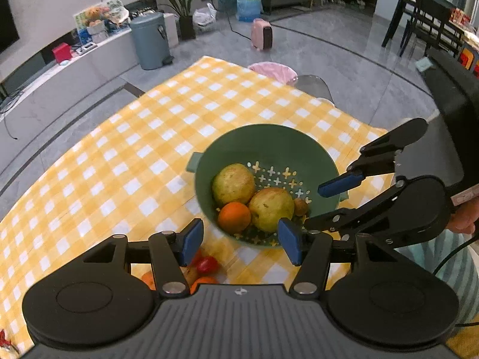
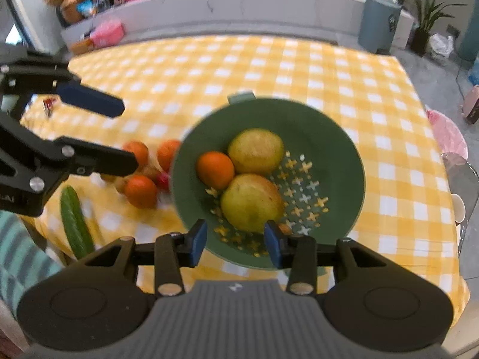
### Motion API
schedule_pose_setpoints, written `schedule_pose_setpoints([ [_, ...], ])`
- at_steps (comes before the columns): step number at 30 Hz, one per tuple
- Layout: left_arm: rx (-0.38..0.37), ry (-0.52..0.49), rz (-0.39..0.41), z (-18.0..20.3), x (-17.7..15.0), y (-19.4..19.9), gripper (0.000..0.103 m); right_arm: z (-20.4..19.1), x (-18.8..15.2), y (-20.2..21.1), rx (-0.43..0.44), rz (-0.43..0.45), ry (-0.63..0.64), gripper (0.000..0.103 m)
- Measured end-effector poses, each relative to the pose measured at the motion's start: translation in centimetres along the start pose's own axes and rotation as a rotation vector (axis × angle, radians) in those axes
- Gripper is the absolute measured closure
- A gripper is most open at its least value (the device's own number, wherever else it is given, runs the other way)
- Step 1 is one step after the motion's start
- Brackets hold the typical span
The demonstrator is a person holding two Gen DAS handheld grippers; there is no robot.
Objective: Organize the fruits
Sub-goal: 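Withdraw both tools from the colander toward the remaining fruit, then grasp an orange with the left tool while the right tool grasps another orange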
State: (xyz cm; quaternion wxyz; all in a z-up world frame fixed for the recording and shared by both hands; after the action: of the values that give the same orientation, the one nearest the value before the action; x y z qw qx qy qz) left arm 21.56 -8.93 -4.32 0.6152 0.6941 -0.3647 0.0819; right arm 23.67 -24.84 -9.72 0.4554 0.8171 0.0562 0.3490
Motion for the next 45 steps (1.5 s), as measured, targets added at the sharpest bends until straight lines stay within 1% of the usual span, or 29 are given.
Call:
schedule_pose_setpoints([
  [5, 0.017, 0.038, 0.044, -2.1, -1.9, 1.3, 0.036, -3.1, -0.7, 1.1, -0.014, 0.130, 0.006, 0.062],
  [9, 0.026, 0.107, 0.047, -4.0, -3.7, 1.6, 0.038, -5.1, -2.1, 1.0, 0.020, 0.232, -0.080, 0.062],
  [13, 0.050, 0.169, 0.063, -5.6, -5.5, 2.2, 0.038, -6.9, -3.4, 0.1, 0.040, 0.302, -0.140, 0.062],
  [17, 0.067, 0.228, 0.088, -6.8, -7.3, 2.7, 0.038, -7.9, -4.3, -1.4, 0.110, 0.353, -0.253, 0.062],
  [19, 0.076, 0.242, 0.097, -7.3, -8.3, 2.7, 0.038, -8.6, -4.6, -2.3, 0.104, 0.353, -0.252, 0.062],
  [21, 0.068, 0.259, 0.092, -7.7, -9.3, 2.5, 0.039, -9.0, -4.7, -3.1, 0.083, 0.350, -0.237, 0.062],
  [23, 0.060, 0.286, 0.088, -8.1, -10.0, 2.1, 0.041, -9.2, -4.8, -3.5, 0.089, 0.352, -0.243, 0.062],
  [28, 0.053, 0.326, 0.074, -8.7, -11.0, 0.9, 0.044, -9.5, -4.3, -5.1, 0.073, 0.346, -0.249, 0.062],
  [36, 0.048, 0.300, 0.035, -8.4, -11.5, -1.7, 0.045, -8.5, -3.2, -7.6, 0.033, 0.314, -0.258, 0.062],
  [45, 0.028, 0.301, -0.040, -8.9, -11.8, -5.9, 0.048, -7.6, -2.1, -10.7, 0.023, 0.255, -0.264, 0.064],
])
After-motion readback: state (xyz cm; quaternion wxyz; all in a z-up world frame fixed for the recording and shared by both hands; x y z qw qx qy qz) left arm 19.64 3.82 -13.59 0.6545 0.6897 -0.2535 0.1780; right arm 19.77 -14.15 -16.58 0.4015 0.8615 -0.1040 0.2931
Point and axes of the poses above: each gripper's, at about its wrist camera, not at the fingertips, and y roughly against the way its jaws point, z to its right, x to its top, the point moved 6 cm from there along -y, roughly the way its jaws point, and after that the axes turned 15 degrees about x, right-handed, at the moved point
